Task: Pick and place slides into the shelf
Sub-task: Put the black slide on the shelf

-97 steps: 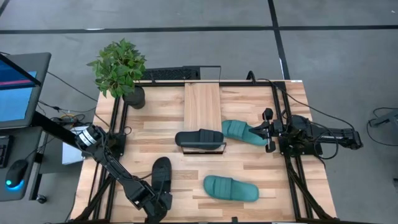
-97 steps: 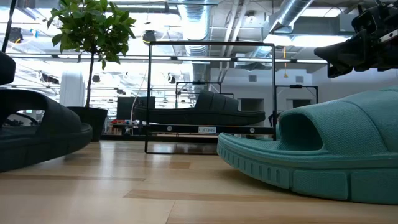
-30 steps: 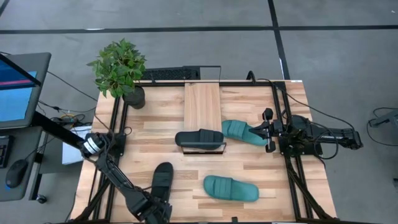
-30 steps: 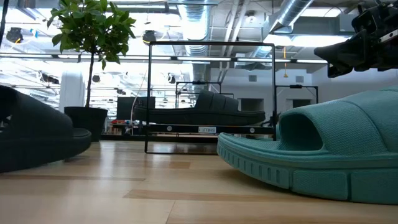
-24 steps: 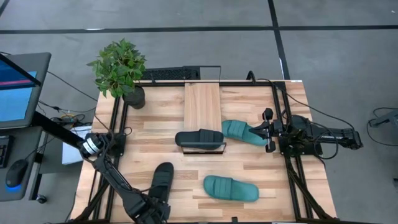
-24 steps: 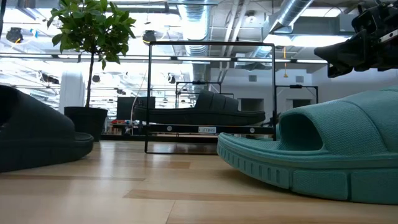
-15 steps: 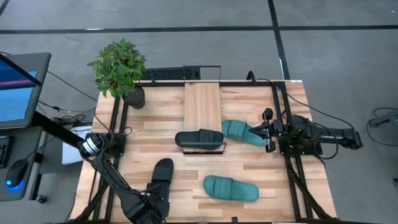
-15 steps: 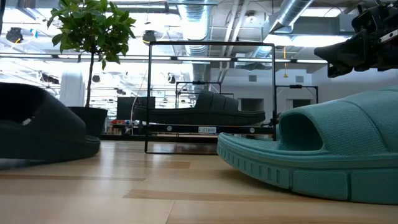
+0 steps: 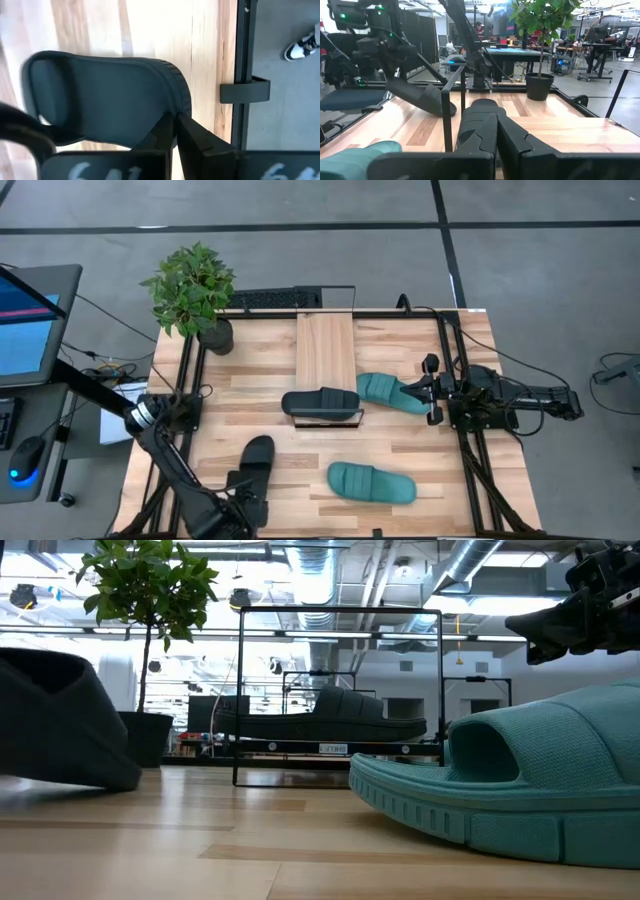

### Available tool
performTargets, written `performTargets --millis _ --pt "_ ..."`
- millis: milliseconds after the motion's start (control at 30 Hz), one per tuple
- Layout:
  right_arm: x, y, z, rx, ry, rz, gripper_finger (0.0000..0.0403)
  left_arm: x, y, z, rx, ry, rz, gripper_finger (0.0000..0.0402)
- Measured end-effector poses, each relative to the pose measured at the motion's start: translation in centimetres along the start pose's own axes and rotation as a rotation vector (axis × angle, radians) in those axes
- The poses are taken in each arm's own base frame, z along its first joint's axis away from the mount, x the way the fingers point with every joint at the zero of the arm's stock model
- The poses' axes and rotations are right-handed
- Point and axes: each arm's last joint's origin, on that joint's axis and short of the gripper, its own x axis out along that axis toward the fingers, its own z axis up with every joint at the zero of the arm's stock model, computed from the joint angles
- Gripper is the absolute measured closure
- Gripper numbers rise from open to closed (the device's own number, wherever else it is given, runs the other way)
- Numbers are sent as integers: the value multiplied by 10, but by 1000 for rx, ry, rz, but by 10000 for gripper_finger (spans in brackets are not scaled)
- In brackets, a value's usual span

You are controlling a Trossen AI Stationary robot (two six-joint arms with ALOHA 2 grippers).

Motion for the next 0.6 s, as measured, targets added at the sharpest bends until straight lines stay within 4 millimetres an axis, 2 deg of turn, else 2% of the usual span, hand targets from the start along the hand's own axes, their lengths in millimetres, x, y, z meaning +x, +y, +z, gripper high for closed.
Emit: performTargets --millis 367,600 --pt "0 0 0 0 0 0 403 -30 -4 -7 -95 -72 55 401" --pt "0 0 0 0 0 0 403 -37 -3 -12 -147 -108 101 401"
